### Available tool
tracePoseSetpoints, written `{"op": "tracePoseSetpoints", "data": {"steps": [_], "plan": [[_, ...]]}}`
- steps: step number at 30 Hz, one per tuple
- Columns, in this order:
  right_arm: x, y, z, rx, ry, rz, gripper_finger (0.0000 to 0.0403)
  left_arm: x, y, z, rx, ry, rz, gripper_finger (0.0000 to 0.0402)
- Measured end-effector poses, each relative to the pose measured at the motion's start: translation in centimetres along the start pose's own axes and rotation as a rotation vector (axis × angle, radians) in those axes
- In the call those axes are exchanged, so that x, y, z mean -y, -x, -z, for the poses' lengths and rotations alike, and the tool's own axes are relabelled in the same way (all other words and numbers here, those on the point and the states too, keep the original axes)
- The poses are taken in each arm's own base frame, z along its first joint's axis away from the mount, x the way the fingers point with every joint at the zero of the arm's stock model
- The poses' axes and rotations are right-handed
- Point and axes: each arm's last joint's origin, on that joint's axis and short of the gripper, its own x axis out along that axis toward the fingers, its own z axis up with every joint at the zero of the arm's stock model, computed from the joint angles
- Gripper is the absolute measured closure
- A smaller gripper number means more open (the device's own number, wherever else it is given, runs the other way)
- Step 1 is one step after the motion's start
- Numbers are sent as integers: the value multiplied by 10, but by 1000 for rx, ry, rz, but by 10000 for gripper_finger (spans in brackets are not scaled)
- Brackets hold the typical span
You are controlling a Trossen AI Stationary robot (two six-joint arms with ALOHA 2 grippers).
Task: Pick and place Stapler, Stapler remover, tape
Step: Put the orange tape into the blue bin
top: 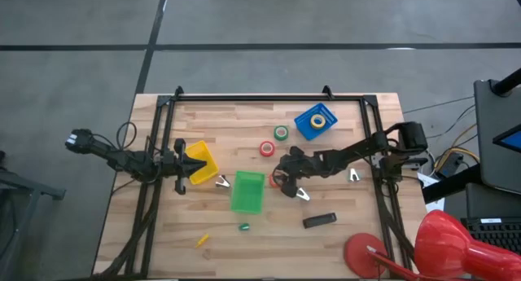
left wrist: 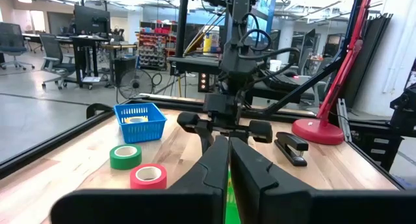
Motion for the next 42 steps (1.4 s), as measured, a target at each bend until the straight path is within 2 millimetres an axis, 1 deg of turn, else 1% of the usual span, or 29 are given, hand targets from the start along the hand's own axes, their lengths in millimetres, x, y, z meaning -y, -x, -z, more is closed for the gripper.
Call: {"op": "tracePoseSetpoints", "data": {"steps": [7, 19, 24, 33, 38, 42], "plan": [[0, -1, 0, -2, 18, 1, 277, 0, 0, 0, 0, 0, 0, 380], [0, -7, 4, -17, 17, 8, 353, 0, 0, 0, 0, 0, 0, 381], [0, -4, 1, -12, 8, 6, 362, 0, 0, 0, 0, 0, 0, 383], [-2, 14, -12, 30, -3, -10, 360, 0, 0, 0, 1, 0, 0, 383], [1, 32, -17, 29, 0, 46, 360, 0, 0, 0, 0, 0, 0, 382], [4, 51, -23, 44, 5, 112, 359, 0, 0, 0, 0, 0, -1, 381]]}}
